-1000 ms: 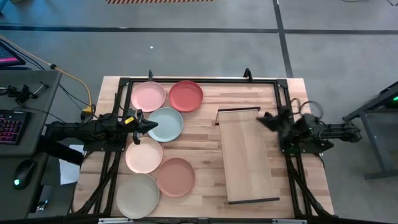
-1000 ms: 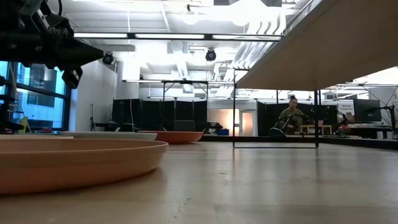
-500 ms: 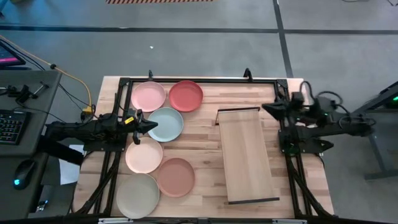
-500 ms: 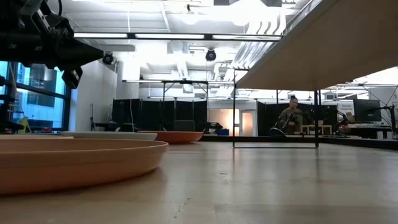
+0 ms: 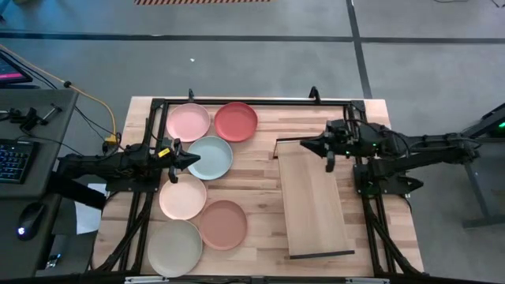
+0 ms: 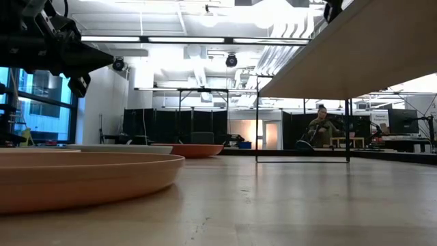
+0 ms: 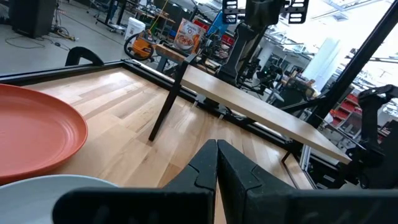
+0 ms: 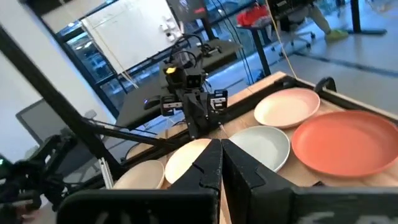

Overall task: Place and stack plates onto a shelf
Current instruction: Put the pink plate on the shelf

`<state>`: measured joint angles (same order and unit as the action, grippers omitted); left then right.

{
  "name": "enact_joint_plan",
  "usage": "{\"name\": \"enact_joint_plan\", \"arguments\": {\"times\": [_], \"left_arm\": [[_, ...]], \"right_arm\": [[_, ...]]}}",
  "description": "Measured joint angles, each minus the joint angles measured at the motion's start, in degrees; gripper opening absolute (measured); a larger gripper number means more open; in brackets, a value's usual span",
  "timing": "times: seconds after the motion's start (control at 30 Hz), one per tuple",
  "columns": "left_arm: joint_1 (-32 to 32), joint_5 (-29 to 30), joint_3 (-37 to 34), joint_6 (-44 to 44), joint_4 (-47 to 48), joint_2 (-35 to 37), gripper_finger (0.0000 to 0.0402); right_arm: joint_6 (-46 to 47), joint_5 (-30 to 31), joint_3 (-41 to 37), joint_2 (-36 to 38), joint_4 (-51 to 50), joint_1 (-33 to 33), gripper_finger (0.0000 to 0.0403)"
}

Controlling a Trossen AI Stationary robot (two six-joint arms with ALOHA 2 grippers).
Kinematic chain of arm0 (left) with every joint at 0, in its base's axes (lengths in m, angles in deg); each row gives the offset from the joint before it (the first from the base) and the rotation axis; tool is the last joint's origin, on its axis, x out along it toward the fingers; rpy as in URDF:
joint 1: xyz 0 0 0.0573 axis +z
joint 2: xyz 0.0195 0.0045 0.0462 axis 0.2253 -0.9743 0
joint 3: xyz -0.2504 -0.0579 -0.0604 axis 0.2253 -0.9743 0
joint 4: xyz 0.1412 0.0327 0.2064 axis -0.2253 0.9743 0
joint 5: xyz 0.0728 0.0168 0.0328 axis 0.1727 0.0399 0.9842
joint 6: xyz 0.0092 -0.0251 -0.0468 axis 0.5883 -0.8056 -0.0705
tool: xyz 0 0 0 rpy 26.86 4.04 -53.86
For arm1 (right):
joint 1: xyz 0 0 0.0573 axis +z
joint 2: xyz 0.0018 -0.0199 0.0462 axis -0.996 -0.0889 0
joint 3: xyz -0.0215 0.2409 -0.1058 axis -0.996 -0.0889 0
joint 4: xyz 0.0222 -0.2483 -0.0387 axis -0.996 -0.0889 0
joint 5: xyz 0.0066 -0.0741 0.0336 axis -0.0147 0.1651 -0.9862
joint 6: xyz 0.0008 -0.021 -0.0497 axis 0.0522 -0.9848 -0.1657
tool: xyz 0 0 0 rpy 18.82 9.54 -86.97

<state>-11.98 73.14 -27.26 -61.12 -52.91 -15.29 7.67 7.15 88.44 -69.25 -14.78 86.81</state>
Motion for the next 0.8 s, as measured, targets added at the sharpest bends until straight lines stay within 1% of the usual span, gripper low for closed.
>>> {"name": "enact_joint_plan", "arguments": {"times": [0.07, 0.17, 0.23, 0.3, 0.37, 0.47, 0.53, 0.6, 0.7, 0.8], "left_arm": [[0.01, 0.44, -0.02, 0.05, -0.23, -0.01, 0.0], [0.09, 5.96, -0.02, -0.35, -5.75, -0.45, 0.0], [0.09, 8.75, -0.02, -3.97, -13.28, -0.54, 0.0], [0.09, 10.19, -0.01, -8.67, -22.06, -0.41, 0.0], [0.09, 11.91, 0.0, -11.08, -28.04, -0.48, 0.0], [0.09, 20.58, 0.16, -10.87, -34.96, -0.75, 0.0], [0.13, 23.44, 1.41, -14.1, -34.1, -1.75, 0.0], [0.13, 23.2, 4.49, -15.63, -30.19, -4.41, 0.0004], [0.16, 23.89, 11.79, -16.61, -19.62, -11.25, 0.0022], [2.24, 24.01, 21.49, -16.54, -6.01, -18.83, 0.0051]], "right_arm": [[1.72, 1.03, 0.44, -1.51, 2.02, 0.0, 0.0001], [3.08, 2.42, 0.52, -3.43, 7.76, 0.0, 0.0], [2.82, 2.45, 0.54, -4.63, 11.87, -0.01, 0.0], [2.3, 2.52, 0.57, -5.79, 15.0, -0.03, 0.0], [0.65, 2.6, 0.57, -6.73, 16.91, -0.25, 0.0], [0.09, 2.58, 0.57, -7.71, 18.22, -0.61, 0.0], [-0.04, 2.59, 0.57, -8.12, 18.35, -0.96, 0.0], [-0.4, 2.58, 0.57, -8.18, 18.21, -1.41, 0.0], [-1.84, 2.56, 0.57, -8.16, 18.51, -2.32, 0.0], [-2.47, 2.56, 0.57, -8.12, 18.88, -3.22, 0.0]]}}
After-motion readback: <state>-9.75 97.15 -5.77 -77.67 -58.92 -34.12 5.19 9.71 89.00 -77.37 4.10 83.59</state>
